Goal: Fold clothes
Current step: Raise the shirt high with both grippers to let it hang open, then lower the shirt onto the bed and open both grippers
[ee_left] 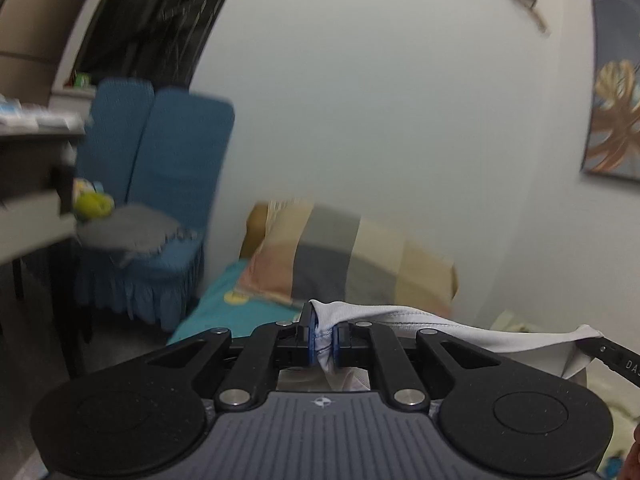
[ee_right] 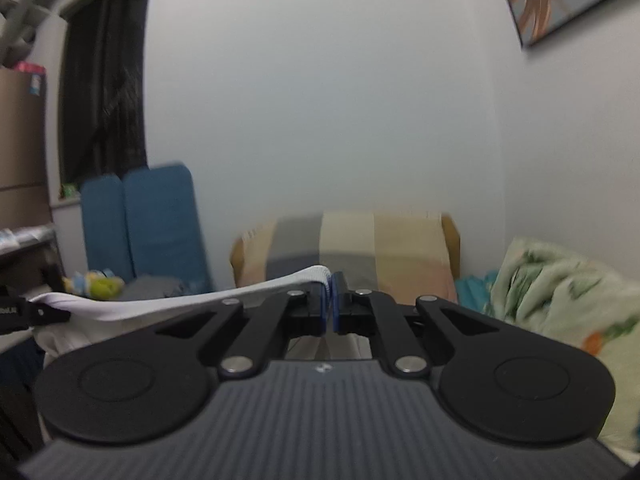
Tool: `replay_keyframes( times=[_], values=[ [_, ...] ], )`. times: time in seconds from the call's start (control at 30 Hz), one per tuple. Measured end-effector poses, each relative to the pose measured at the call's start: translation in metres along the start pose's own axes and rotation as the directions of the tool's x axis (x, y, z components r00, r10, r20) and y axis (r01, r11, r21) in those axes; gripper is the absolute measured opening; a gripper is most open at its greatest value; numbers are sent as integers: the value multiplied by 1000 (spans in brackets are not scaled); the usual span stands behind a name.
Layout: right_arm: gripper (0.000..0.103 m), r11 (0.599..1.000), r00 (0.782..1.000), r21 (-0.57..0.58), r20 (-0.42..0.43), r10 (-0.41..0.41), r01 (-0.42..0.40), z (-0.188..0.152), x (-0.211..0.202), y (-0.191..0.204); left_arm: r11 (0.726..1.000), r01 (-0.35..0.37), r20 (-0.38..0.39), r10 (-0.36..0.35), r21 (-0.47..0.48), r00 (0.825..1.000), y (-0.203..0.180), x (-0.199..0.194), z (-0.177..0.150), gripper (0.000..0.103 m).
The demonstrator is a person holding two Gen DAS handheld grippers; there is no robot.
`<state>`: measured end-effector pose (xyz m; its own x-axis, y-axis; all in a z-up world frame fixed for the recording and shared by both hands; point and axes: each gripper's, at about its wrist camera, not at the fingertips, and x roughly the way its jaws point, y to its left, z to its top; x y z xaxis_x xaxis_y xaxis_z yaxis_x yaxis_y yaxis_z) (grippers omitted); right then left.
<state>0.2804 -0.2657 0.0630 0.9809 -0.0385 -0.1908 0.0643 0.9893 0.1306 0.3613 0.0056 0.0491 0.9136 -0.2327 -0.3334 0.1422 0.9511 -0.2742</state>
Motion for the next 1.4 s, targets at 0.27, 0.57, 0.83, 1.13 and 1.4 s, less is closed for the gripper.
replay_keyframes(
  times=[0.27, 0.57, 0.83, 1.13, 1.4],
  values=[
    [6, 998, 963, 48, -270, -15, 29, -142, 190, -42, 996, -68, -237, 77, 49, 968, 49, 251, -112, 11],
    [19, 980, 907, 198, -412, 87, -4, -185, 233, -59, 996, -81, -368, 84, 23, 926, 76, 311, -146, 27],
    [84, 977, 903, 212, -413, 119, -32, -155, 188, -56, 999, -31, -372, 36, 19, 927, 78, 242, -106, 71],
    [84, 985, 929, 159, -351, 118, -65, -110, 18, -40, 997, 50, -297, -28, 67, 954, 65, 29, -79, 77],
    [84, 986, 943, 149, -312, 114, -70, -106, -136, -18, 999, 43, -270, -48, -24, 962, 84, -129, -94, 77]
  ],
)
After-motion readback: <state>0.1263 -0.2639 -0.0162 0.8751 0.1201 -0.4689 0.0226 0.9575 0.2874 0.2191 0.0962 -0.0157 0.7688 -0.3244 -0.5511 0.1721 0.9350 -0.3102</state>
